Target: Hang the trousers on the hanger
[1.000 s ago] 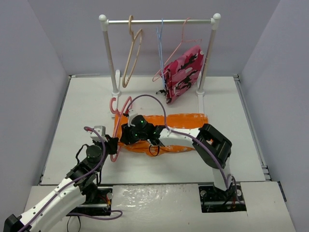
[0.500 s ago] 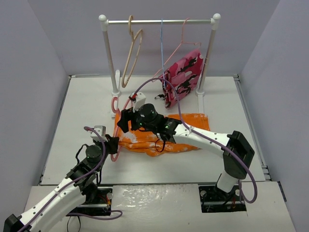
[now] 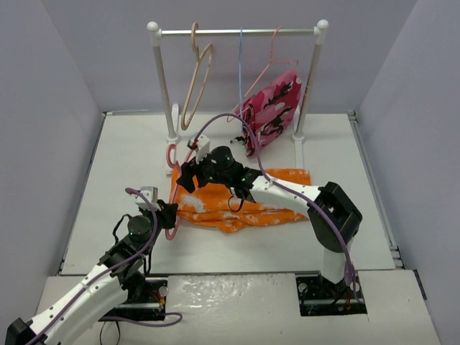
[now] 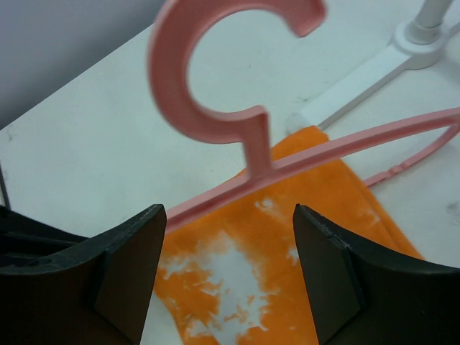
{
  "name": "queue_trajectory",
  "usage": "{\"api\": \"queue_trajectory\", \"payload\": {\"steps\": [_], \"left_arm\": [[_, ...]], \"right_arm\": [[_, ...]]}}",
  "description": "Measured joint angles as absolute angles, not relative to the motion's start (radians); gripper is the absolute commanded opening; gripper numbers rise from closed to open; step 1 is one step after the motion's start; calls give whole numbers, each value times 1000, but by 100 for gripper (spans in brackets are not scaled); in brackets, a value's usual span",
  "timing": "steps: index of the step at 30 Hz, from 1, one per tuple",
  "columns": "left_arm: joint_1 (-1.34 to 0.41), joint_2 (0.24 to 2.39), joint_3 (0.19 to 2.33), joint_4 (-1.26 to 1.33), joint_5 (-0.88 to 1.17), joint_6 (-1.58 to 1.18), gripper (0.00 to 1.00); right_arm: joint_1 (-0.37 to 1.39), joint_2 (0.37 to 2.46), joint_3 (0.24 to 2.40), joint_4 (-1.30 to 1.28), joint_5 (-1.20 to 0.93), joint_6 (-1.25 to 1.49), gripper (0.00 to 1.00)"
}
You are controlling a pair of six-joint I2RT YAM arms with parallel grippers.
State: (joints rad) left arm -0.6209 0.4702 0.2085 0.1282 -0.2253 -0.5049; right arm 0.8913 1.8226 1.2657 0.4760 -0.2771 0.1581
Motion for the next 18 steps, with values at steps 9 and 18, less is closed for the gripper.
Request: {"api": "queue_trajectory", "payload": {"steps": [9,18], "left_arm": [[-621,469,208,128,-222,-504,0],[-621,469,208,126,-211,-500,0]], "right_arm": [[859,1840,1293,533,-372,31,77],[851,1909,1354,542,-415,-52,74]]}}
